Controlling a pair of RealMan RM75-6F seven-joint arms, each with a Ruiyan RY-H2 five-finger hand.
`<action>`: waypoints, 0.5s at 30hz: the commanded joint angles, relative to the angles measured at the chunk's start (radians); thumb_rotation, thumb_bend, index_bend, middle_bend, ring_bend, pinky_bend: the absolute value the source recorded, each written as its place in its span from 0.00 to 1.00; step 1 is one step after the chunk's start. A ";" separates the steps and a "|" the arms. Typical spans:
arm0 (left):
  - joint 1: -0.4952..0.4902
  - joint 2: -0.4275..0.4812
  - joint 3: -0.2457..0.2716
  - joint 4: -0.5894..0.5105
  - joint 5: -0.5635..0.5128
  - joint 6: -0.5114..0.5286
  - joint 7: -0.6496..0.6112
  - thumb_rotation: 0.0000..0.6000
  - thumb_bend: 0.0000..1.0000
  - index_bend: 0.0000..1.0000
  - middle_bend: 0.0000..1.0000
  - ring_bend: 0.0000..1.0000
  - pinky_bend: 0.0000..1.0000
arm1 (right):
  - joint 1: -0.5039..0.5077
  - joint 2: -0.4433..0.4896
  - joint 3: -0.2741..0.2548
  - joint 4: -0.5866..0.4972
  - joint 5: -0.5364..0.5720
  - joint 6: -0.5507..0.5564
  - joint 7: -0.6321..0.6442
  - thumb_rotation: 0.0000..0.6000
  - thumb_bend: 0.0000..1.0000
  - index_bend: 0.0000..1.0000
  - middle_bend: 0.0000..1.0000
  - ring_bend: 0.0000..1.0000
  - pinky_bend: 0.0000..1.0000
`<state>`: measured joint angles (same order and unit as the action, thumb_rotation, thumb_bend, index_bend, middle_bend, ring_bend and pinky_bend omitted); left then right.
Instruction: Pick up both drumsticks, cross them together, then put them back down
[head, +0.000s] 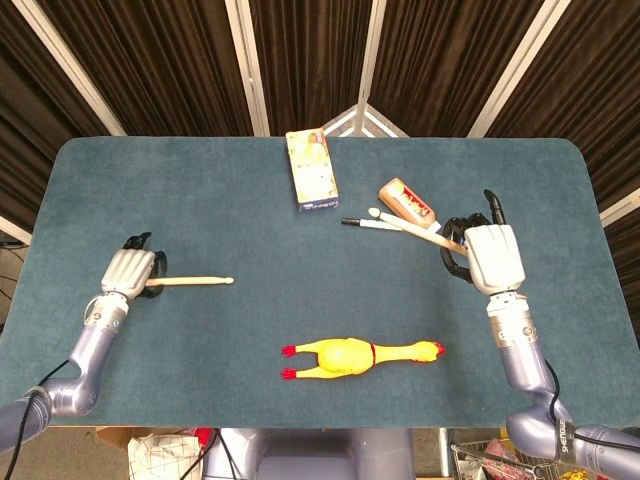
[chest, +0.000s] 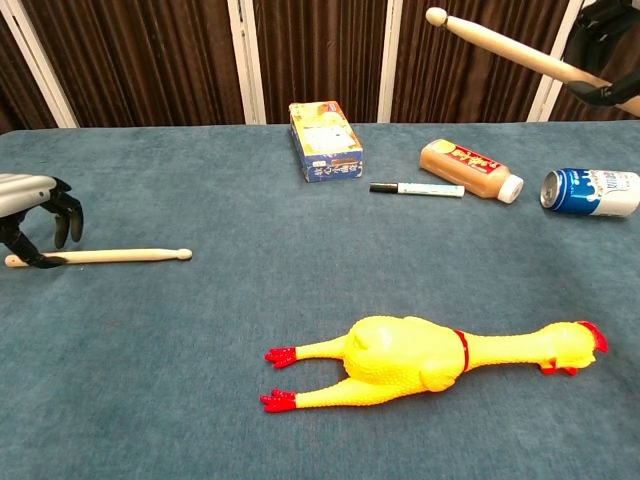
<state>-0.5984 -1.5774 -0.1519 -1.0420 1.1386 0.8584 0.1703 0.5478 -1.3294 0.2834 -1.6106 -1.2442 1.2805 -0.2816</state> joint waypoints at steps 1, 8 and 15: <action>-0.006 -0.002 -0.002 -0.006 -0.003 -0.005 0.008 1.00 0.39 0.49 0.49 0.05 0.10 | 0.002 0.000 0.002 0.003 0.003 -0.002 -0.001 1.00 0.51 0.68 0.60 0.42 0.05; -0.019 -0.017 0.005 -0.016 -0.008 0.001 0.073 1.00 0.39 0.48 0.48 0.05 0.10 | -0.006 0.006 -0.003 -0.006 0.003 0.005 -0.006 1.00 0.51 0.68 0.60 0.42 0.05; -0.023 -0.030 0.018 -0.008 -0.024 -0.006 0.131 1.00 0.40 0.49 0.49 0.05 0.10 | -0.011 0.010 0.000 -0.007 0.011 0.008 -0.003 1.00 0.51 0.69 0.60 0.42 0.05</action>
<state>-0.6209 -1.6067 -0.1357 -1.0499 1.1172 0.8555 0.2975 0.5374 -1.3202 0.2833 -1.6173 -1.2334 1.2886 -0.2849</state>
